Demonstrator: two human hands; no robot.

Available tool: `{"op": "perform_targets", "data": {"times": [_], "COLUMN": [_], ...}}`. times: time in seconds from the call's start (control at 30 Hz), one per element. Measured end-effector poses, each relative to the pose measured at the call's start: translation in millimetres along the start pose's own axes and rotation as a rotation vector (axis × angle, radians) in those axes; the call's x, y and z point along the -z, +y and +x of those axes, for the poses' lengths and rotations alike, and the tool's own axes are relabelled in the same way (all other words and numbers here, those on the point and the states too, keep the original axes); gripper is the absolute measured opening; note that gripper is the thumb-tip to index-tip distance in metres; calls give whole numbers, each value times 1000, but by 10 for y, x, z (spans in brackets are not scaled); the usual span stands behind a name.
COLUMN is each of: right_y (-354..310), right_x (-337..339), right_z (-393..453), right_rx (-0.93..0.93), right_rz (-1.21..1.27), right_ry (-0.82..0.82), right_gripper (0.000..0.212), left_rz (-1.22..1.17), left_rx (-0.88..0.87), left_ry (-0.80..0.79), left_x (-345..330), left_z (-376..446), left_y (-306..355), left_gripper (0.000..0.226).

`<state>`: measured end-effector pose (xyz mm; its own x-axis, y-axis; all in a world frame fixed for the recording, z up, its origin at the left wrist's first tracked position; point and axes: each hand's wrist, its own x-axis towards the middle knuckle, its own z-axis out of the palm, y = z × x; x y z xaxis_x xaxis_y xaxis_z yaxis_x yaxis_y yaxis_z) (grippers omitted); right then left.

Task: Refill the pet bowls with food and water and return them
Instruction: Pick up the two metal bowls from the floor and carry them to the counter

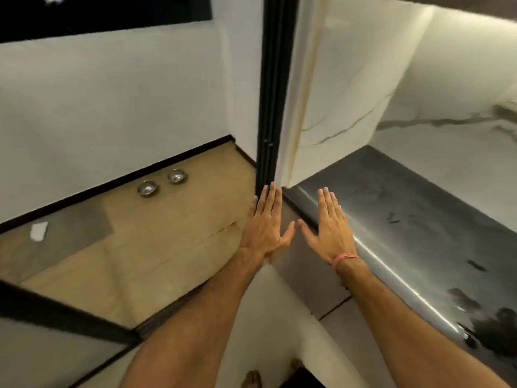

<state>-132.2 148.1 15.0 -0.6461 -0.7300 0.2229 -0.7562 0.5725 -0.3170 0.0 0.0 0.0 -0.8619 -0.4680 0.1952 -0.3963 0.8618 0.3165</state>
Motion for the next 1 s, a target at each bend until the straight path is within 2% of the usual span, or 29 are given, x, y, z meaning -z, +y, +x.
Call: {"op": "perform_targets", "data": {"times": [0.3, 0.47, 0.7, 1.0], "right_y": [-1057, -1511, -1888, -2370], "right_x": [-973, -1388, -1721, -2295], "right_z": [840, 1426, 2100, 2834], "right_rx": [292, 429, 550, 606], "right_rz": [103, 128, 113, 44], "right_ry": [-211, -289, -348, -413], "right_gripper": [89, 87, 82, 81], "left_rz": [45, 110, 130, 137], "left_rx": [432, 606, 763, 842], "left_ry": [1, -7, -2, -21], "left_x": [195, 347, 434, 393], "left_z": [-442, -394, -136, 298], "left_y": [-1367, -1924, -2427, -3344], "left_gripper": [102, 99, 99, 100]}}
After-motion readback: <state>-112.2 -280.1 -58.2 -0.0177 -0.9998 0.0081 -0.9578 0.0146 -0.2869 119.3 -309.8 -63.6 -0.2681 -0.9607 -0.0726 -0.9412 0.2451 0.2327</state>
